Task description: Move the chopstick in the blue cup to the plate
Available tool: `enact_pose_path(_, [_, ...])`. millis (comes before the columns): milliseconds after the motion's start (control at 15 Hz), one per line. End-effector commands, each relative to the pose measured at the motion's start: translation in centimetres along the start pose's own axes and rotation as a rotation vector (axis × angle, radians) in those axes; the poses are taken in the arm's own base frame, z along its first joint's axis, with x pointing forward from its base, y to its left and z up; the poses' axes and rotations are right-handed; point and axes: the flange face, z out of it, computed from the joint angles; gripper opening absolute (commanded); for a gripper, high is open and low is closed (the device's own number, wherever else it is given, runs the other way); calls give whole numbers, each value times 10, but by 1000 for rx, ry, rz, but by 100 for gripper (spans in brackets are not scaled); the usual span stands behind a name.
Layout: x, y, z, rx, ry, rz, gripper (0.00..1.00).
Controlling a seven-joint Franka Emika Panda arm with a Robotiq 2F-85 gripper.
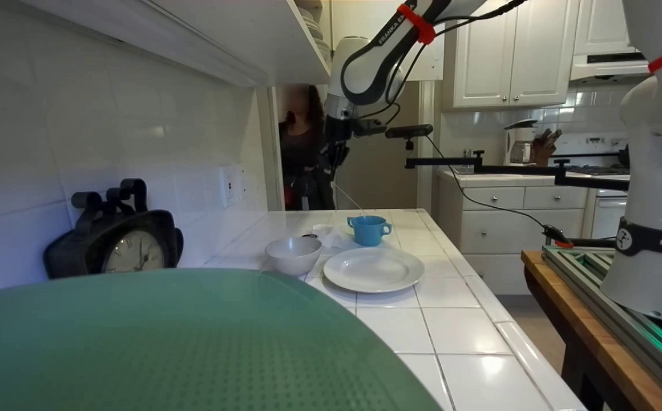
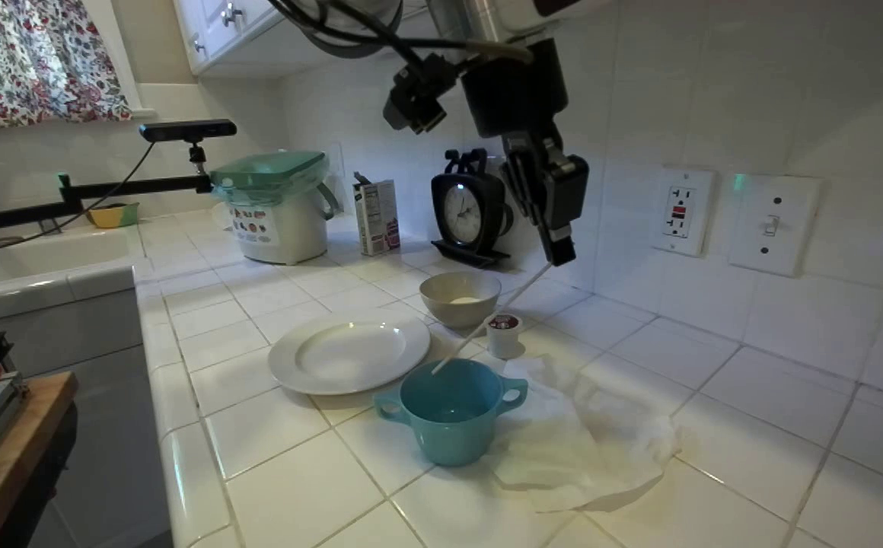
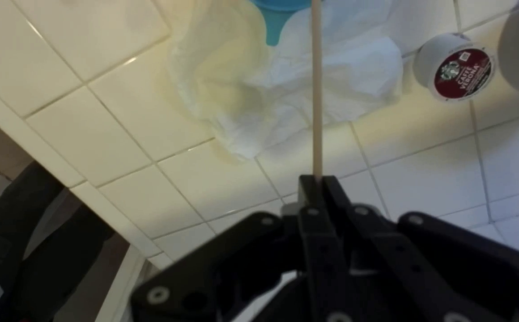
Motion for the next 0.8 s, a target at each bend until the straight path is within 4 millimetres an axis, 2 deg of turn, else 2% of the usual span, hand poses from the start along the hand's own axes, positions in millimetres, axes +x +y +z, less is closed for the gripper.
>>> enact_pose_path(0, [-7, -8, -19, 26, -59, -3, 2])
enact_pose_path(333, [-19, -40, -29, 53, -155, -4, 2])
enact_pose_path(733, [-37, -78, -24, 52, -239, 31, 2])
